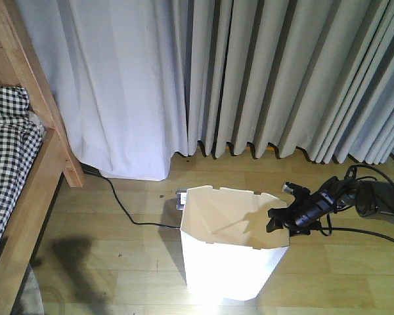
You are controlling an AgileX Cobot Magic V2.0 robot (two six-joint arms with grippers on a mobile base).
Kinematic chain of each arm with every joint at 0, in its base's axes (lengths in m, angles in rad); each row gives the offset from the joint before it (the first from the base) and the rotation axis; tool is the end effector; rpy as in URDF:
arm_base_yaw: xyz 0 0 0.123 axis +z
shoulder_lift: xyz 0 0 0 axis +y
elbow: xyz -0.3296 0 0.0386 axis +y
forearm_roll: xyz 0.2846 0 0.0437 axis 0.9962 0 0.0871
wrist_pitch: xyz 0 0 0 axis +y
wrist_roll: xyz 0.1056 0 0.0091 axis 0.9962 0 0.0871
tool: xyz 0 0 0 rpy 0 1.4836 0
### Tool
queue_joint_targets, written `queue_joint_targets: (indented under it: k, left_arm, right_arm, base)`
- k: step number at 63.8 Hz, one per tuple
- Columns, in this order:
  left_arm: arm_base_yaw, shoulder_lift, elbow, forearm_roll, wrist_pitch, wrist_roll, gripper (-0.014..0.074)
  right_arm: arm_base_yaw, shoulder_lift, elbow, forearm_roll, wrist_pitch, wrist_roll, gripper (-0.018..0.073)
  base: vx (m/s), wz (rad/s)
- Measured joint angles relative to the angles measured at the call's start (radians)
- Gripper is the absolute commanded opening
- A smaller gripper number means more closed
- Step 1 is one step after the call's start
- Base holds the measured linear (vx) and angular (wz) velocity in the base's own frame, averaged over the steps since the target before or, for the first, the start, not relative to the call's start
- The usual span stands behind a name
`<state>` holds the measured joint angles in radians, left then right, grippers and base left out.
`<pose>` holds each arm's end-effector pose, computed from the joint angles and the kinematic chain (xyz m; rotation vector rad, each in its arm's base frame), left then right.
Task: Move trash bin to bedside with robot
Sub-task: 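Open the right gripper and lift it off the bin rim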
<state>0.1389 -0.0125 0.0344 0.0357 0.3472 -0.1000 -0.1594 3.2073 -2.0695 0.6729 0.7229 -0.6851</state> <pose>0.0565 0.0092 0.1653 -0.1983 1.8423 0.0617 0.4781 -0.0325 -0.2733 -0.0474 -3.0518 -0.6703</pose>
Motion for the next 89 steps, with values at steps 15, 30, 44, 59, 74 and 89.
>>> queue_joint_targets:
  k: [15,30,44,59,74,89]
  left_arm:
    - [0.0,0.0,0.0,0.0,0.0,0.0,-0.0006]
    - [0.0,0.0,0.0,0.0,0.0,0.0,-0.0006]
    - [0.0,0.0,0.0,0.0,0.0,0.0,-0.0006]
    - [0.0,0.0,0.0,0.0,0.0,0.0,-0.0006]
    - [0.0,0.0,0.0,0.0,0.0,0.0,-0.0006]
    - [0.0,0.0,0.0,0.0,0.0,0.0,-0.0006]
  right_arm:
    - [-0.008,-0.148,0.151,-0.073,-0.102,0.048,0.0508]
    - [-0.001,-0.442,0.556,-0.047,-0.44,-0.052,0.0508]
    - [0.002,-0.71,0.81,-0.041,-0.491,-0.136,0.0508]
    - [0.028,-1.101,1.038,-0.041,-0.501,-0.167,0.0508]
    - [0.064,-1.465,1.187,-0.039,-0.503,-0.168,0.0508]
    - [0.082,-1.83,1.344,0.008,-0.501,-0.168,0.0508]
  base:
    - [0.0,-0.01]
    - [0.0,0.0]
    - [0.0,0.0]
    - [0.0,0.0]
    - [0.0,0.0]
    - [0.0,0.0]
